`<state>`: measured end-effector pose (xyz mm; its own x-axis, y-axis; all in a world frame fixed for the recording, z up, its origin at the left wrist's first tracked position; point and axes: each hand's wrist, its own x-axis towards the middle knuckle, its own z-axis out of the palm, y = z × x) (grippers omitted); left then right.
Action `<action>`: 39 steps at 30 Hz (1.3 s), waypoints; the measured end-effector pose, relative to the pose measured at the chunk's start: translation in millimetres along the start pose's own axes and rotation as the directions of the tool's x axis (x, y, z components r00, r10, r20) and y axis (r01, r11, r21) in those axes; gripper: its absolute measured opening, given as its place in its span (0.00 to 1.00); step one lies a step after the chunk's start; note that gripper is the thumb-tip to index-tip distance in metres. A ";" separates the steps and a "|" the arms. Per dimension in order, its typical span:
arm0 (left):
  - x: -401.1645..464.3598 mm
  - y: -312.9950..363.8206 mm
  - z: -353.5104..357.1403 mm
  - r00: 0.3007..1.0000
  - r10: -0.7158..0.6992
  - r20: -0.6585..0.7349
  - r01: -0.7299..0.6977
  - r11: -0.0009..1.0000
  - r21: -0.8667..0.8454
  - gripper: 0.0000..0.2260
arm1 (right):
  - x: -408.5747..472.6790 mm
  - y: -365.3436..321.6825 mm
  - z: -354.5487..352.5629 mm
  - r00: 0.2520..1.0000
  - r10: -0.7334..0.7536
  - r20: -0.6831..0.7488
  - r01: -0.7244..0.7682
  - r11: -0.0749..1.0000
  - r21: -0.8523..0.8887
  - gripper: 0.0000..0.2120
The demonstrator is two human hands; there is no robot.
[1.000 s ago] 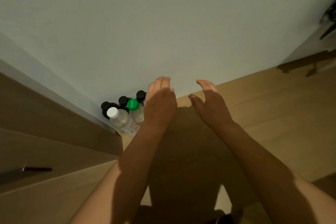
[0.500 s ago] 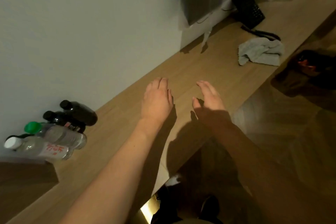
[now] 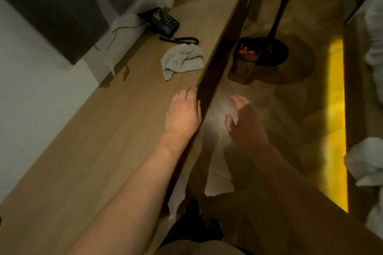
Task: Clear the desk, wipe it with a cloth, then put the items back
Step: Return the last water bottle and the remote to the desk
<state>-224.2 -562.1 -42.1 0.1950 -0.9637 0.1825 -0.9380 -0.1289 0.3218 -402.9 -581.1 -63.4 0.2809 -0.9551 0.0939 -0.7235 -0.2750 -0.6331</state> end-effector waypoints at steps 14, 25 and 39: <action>223.6 92.7 115.1 0.979 0.200 0.040 -0.197 0.978 -0.073 0.20 | 178.4 123.1 -59.8 0.975 0.195 -0.104 -0.202 0.977 -0.063 0.24; 393.6 184.7 173.1 0.937 0.337 0.090 -0.329 0.939 -0.099 0.18 | 328.1 205.2 -124.8 0.948 0.279 -0.156 -0.287 0.958 -0.029 0.24; 611.4 328.7 267.7 0.940 0.339 -0.031 -0.340 0.935 -0.102 0.17 | 529.5 365.6 -232.8 0.951 0.256 -0.171 -0.260 0.966 0.001 0.24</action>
<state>-490.0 -1256.3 -73.4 -0.1259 -0.9426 0.3093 -0.9140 0.2315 0.3333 -665.4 -1213.0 -66.2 -0.0260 -0.9979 0.0587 -0.7712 -0.0174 -0.6364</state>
